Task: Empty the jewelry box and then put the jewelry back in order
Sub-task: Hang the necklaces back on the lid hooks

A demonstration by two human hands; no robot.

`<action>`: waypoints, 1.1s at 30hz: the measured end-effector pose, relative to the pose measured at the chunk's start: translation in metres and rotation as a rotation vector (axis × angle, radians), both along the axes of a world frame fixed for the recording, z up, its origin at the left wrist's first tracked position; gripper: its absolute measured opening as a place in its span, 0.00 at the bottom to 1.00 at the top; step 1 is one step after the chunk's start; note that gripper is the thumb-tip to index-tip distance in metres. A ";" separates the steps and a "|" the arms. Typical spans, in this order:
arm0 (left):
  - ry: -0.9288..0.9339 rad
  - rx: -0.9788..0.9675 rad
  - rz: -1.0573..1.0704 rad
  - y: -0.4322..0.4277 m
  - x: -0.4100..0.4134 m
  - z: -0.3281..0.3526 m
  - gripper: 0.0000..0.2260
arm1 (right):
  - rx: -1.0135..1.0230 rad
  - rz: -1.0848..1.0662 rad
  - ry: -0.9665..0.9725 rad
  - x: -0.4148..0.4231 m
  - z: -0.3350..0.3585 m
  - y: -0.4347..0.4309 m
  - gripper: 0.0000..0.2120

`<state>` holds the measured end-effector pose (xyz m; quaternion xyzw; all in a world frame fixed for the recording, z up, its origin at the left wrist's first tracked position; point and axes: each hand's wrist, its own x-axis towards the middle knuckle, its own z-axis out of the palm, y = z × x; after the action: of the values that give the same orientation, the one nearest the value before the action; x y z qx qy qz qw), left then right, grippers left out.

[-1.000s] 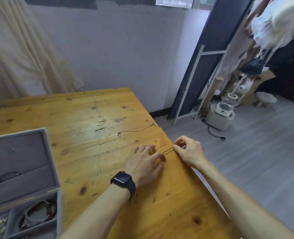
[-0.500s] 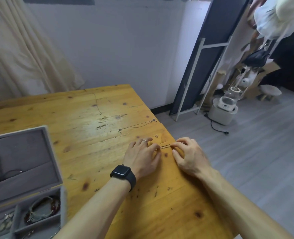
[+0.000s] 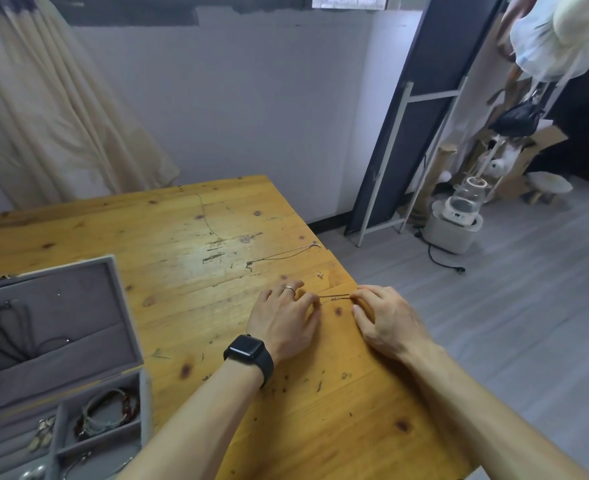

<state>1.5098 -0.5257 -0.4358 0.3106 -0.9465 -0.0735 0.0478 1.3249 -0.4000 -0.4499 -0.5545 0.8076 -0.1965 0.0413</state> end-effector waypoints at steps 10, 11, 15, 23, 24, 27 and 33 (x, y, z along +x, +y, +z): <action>0.072 0.067 0.037 0.015 0.031 0.018 0.19 | -0.085 -0.047 -0.044 0.028 0.019 0.012 0.17; 0.092 0.072 0.054 0.018 0.039 0.021 0.19 | -0.119 -0.048 -0.066 0.037 0.022 0.015 0.16; 0.175 0.074 0.122 0.042 0.081 0.029 0.18 | -0.245 -0.020 -0.159 0.083 0.031 0.033 0.14; 0.432 -0.009 0.257 0.103 0.205 0.030 0.15 | -0.332 0.027 -0.370 0.198 0.031 0.076 0.14; 0.457 -0.017 0.279 0.109 0.222 0.029 0.15 | -0.331 0.043 -0.393 0.212 0.030 0.079 0.14; 0.482 -0.058 0.349 0.121 0.271 0.030 0.15 | -0.292 0.109 -0.444 0.250 0.029 0.084 0.14; 0.549 -0.023 0.604 0.125 0.354 0.020 0.16 | -0.280 0.256 -0.418 0.311 0.036 0.067 0.16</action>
<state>1.8636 -0.4010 -0.4156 0.5429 -0.7656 -0.1258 0.3214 1.6359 -0.3334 -0.4134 -0.5999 0.6698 -0.4095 0.1544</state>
